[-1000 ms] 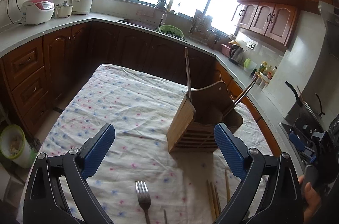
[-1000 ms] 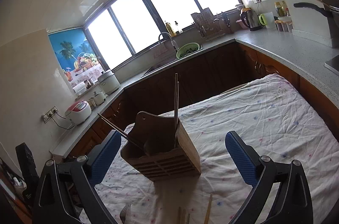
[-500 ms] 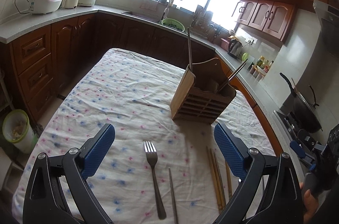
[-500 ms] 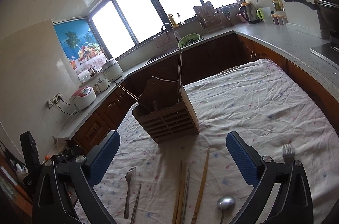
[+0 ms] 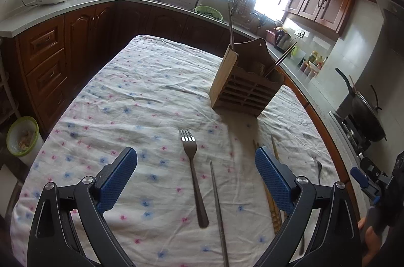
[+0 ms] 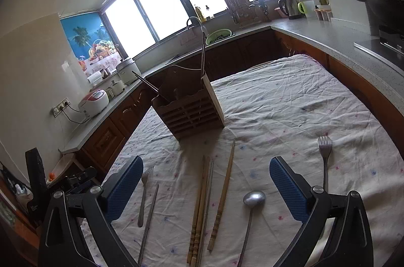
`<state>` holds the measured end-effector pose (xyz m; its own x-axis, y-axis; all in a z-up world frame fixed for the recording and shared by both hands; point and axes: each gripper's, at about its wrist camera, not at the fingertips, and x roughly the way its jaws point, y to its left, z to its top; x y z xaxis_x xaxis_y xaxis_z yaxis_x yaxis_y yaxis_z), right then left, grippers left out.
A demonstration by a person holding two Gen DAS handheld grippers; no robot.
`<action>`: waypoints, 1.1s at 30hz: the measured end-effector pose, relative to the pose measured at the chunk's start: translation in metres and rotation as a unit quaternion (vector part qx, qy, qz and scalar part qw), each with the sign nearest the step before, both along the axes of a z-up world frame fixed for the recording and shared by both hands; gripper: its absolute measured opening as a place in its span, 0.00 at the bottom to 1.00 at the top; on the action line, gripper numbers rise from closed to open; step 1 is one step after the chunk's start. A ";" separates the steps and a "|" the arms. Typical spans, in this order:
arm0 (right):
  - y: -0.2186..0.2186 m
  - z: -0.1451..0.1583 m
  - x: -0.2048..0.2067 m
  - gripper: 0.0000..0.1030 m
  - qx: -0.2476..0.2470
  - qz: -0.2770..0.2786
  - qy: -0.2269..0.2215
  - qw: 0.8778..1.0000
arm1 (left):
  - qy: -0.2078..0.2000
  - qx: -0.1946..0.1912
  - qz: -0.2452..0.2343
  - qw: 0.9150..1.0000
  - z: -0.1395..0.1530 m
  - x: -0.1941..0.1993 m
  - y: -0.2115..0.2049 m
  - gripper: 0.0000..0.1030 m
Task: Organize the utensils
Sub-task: 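Withdraw both open tools back toward the utensils on the cloth, then close the left tool on the metal fork while the right tool grasps the metal spoon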
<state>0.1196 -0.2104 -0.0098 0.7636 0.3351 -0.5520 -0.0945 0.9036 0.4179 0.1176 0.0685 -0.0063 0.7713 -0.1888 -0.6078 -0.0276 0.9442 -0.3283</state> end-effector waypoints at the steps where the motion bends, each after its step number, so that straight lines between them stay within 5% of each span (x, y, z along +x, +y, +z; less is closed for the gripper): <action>1: -0.001 -0.003 -0.002 0.98 -0.002 -0.001 0.003 1.000 | 0.001 0.001 0.000 1.000 -0.001 -0.001 0.000 0.94; 23: 0.007 -0.037 -0.001 0.96 -0.040 0.012 0.059 0.997 | 0.051 0.027 -0.006 0.998 -0.025 0.017 -0.003 0.94; 27: 0.009 -0.049 0.005 0.90 -0.052 0.014 0.082 0.995 | 0.065 0.037 -0.007 0.997 -0.035 0.027 -0.005 0.94; 33: 0.010 -0.067 0.012 0.67 -0.073 0.018 0.118 0.990 | 0.086 0.053 -0.016 0.995 -0.052 0.045 -0.014 0.85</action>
<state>0.1319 -0.2007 -0.0769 0.5964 0.2629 -0.7584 -0.0432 0.9540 0.2967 0.1628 0.0549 -0.0586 0.6487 -0.1401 -0.7480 -0.0438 0.9744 -0.2204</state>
